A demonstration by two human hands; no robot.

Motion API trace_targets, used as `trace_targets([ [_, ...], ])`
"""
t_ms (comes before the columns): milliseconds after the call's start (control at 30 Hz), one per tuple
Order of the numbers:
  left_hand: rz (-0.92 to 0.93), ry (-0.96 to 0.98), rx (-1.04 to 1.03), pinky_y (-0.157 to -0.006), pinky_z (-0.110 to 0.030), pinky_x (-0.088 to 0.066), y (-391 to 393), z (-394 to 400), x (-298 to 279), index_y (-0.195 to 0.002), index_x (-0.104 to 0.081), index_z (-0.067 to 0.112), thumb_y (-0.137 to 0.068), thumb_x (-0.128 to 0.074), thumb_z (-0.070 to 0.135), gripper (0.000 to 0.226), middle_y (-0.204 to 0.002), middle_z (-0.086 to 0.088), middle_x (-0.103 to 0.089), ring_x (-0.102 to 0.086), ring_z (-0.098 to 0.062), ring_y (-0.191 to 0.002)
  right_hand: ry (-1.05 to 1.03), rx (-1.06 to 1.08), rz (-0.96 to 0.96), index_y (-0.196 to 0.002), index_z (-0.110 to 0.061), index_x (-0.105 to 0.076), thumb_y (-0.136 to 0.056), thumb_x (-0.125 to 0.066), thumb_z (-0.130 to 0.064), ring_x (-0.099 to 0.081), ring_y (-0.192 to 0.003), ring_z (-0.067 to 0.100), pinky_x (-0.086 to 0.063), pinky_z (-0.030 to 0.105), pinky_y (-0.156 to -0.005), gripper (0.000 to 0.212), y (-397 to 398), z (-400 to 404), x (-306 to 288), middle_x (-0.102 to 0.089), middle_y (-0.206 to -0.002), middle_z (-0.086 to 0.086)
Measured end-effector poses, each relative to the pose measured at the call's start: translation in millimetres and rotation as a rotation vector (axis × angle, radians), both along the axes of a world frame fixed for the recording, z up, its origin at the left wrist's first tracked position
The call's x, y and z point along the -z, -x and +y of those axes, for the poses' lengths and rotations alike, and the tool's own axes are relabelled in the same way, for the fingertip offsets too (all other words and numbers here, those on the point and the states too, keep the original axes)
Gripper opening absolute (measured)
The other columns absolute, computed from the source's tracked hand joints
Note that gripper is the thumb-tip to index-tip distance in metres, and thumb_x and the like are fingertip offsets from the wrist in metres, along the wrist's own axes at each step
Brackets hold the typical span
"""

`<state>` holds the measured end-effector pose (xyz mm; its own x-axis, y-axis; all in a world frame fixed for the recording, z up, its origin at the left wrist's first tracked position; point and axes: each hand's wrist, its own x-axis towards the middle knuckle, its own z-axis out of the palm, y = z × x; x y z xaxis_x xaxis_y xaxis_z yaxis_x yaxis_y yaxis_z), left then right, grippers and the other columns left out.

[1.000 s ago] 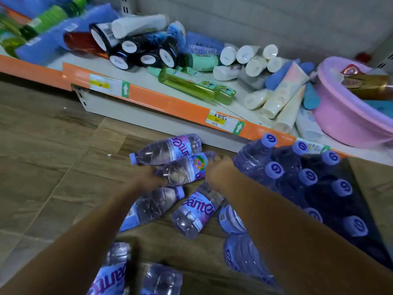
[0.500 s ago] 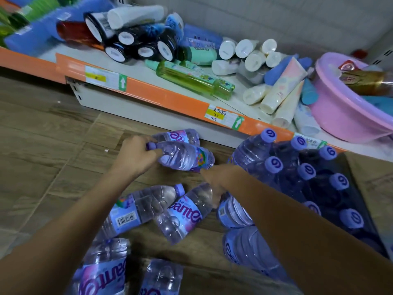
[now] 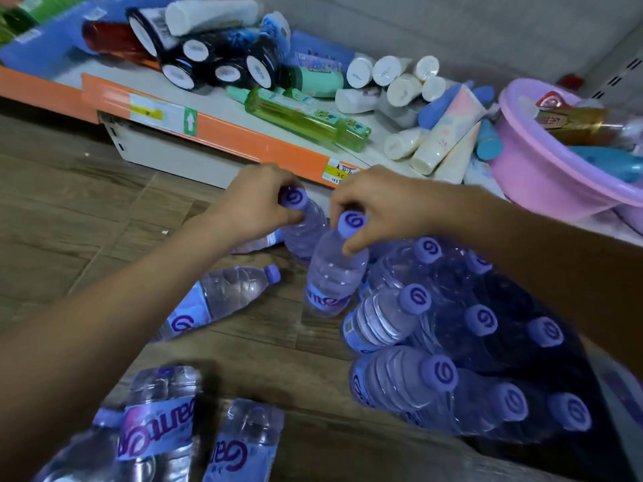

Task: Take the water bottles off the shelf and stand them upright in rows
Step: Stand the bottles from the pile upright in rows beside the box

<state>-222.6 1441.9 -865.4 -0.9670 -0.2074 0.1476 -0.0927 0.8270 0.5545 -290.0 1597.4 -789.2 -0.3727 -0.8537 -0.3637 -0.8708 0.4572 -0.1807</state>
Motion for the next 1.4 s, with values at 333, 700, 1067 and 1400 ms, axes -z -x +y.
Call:
trace_targets([
  [333, -0.022, 0.111, 0.170, -0.076, -0.032, -0.039, -12.0, 27.1, -10.0, -0.100, -0.067, 0.006, -0.064, -0.066, 0.032, 0.045, -0.093, -0.017, -0.062, -0.058, -0.032, -0.091, 0.203, 0.256, 0.138, -0.097, -0.013, -0.068, -0.070, -0.077, -0.019, -0.057, -0.089, 0.024, -0.044, 0.031, -0.076, 0.029, 35.7, 21.7, -28.5, -0.064, -0.090, 0.007],
  [700, -0.022, -0.008, 0.339, -0.084, -0.035, -0.038, 7.6, 84.3, 7.3, -0.101, -0.064, 0.001, -0.074, -0.072, 0.022, 0.034, -0.104, -0.017, -0.060, -0.054, -0.032, -0.103, 0.120, 0.429, 0.098, -0.110, -0.007, -0.065, -0.076, -0.071, -0.009, -0.054, -0.112, 0.026, -0.040, 0.025, -0.080, 0.034, 57.5, 6.5, 43.2, -0.061, -0.119, 0.014],
  [1067, 0.038, -0.227, 0.235, -0.069, -0.014, -0.026, 11.1, 81.8, 19.8, -0.117, -0.059, 0.005, -0.075, -0.073, 0.018, 0.045, -0.105, -0.014, -0.054, -0.047, -0.017, -0.083, 0.238, 0.379, 0.057, -0.141, -0.016, -0.034, -0.089, -0.054, -0.017, -0.041, -0.127, 0.032, -0.031, 0.034, -0.102, 0.056, 47.4, 26.8, 45.9, -0.045, -0.139, 0.015],
  [1400, 0.090, -0.350, 0.277, -0.072, -0.008, -0.034, -86.8, 111.9, 38.8, -0.108, -0.050, 0.015, -0.066, -0.051, 0.031, 0.045, -0.091, 0.019, -0.036, -0.043, 0.013, -0.084, 0.237, 0.258, -0.177, -0.112, -0.023, -0.059, -0.081, -0.064, -0.030, -0.048, -0.081, -0.008, -0.036, 0.006, -0.077, 0.033, -37.7, 140.9, 29.6, -0.053, -0.101, -0.002],
])
